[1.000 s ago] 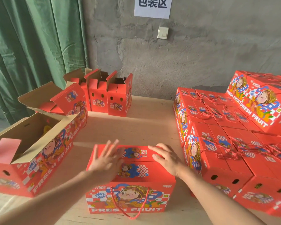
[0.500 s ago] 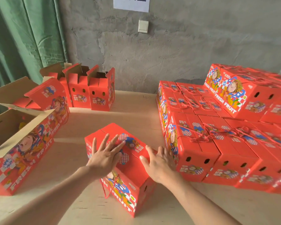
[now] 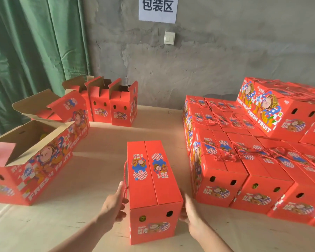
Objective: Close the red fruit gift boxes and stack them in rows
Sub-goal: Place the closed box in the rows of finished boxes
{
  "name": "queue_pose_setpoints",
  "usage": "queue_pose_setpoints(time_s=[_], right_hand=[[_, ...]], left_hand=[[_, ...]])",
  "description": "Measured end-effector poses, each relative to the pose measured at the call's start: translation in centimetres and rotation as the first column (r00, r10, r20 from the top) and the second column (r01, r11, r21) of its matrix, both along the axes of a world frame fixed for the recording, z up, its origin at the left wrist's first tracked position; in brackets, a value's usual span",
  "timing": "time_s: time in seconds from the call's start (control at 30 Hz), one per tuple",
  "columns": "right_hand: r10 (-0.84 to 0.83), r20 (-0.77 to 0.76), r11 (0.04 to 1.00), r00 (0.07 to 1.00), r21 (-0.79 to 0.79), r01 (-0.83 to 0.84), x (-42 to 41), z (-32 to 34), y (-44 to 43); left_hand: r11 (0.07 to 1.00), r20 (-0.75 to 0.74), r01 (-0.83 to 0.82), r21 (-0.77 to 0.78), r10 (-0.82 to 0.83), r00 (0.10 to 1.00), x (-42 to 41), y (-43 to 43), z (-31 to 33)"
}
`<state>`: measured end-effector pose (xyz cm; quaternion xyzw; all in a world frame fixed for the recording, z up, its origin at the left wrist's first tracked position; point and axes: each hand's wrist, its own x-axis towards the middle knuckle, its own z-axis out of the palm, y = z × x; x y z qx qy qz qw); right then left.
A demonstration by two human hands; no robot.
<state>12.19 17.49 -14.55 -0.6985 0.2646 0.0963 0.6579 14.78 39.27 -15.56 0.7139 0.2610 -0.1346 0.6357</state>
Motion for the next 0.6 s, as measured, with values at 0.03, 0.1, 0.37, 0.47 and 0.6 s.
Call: queue_pose_setpoints(time_s=[0.03, 0.1, 0.37, 0.47, 0.6], right_hand=[[0.027, -0.063, 0.998, 0.998, 0.066, -0.023, 0.1, -0.4, 0.0], [0.068, -0.107, 0.973, 0.992, 0.227, -0.043, 0.7, -0.3, -0.1], [-0.028, 0.177, 0.999, 0.984, 0.026, 0.024, 6.2, 6.0, 1.6], [0.075, 0.434, 0.997, 0.898, -0.024, -0.072, 7.3, 9.8, 2.7], [0.338, 0.501, 0.940, 0.797, -0.132, -0.315, 6.9, 13.7, 5.9]], left_hand=[[0.997, -0.036, 0.015, -0.078, -0.018, 0.999, -0.1, -0.1, 0.1], [0.981, -0.033, -0.037, -0.188, 0.031, 0.999, 0.3, -0.4, 0.7], [0.951, 0.213, -0.207, -0.229, 0.256, 0.943, 2.6, -1.2, 4.6], [0.973, 0.537, -0.090, 0.212, -0.038, 0.843, 3.5, -1.2, 8.7], [0.804, 0.652, -0.015, 0.595, -0.471, 0.595, 4.1, -2.4, 14.4]])
